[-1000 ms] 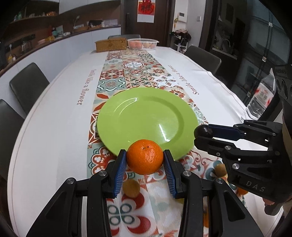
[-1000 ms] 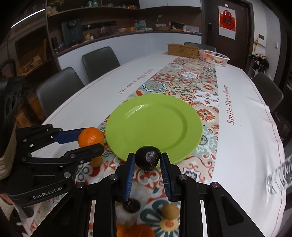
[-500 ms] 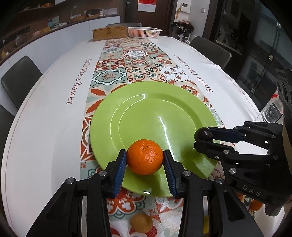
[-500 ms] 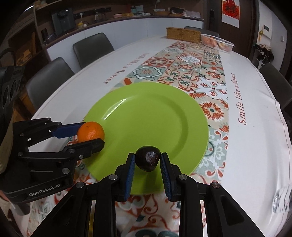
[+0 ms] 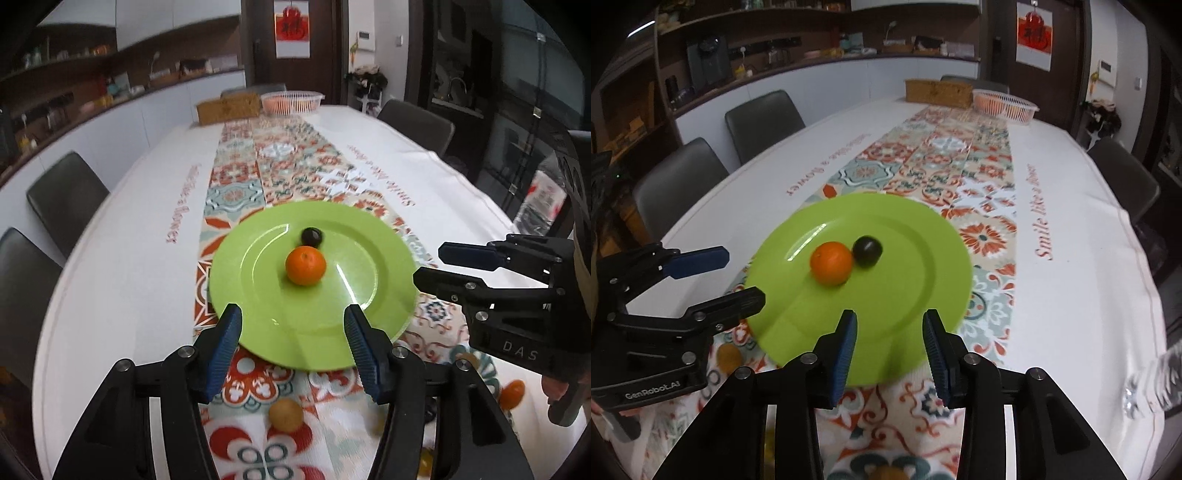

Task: Organize fruits
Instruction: 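Withdraw both open tools from the plate back toward the fruit cluster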

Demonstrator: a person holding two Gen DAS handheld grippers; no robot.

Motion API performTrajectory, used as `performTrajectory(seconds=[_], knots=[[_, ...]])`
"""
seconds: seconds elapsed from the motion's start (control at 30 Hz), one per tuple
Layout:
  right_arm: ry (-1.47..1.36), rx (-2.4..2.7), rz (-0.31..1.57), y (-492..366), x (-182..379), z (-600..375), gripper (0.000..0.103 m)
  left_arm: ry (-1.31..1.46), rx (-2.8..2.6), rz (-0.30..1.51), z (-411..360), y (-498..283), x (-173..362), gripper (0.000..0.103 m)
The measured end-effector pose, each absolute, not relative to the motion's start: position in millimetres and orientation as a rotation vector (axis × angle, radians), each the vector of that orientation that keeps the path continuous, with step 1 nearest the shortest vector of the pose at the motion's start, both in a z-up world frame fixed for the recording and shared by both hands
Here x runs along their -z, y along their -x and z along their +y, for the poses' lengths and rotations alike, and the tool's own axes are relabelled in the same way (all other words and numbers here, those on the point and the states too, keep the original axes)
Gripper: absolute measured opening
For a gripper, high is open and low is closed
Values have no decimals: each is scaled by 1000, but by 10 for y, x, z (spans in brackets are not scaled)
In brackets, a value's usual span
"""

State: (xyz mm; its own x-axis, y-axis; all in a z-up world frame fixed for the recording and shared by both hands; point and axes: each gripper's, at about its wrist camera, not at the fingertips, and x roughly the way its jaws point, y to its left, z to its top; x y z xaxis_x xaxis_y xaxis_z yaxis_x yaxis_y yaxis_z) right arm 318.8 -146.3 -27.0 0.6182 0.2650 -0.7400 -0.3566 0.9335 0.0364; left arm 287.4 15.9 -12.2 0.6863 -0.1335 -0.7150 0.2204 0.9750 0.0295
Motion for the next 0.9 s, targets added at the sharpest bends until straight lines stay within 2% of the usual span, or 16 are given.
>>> performTrajectory(seconds=[0.13,0.23,0.57,0.67,0.9], knots=[[120,-357,778,-2921,82,-1535,38,-113,203,744,96,-2614,-45,58],[110,-355,742,-2706,-60,-1606,45,-118,205,707,31,-2390,-171,62],[90,-347,683,-2063,-284,-1839,46,-115,215,644,-160,-1785,-347,76],[90,-338,677,-1911,-277,-1892,52,-111,224,649,-214,-1622,-340,77],[86,-323,692,-1650,-180,-2016,53,-102,231,656,-330,-1372,-237,77]])
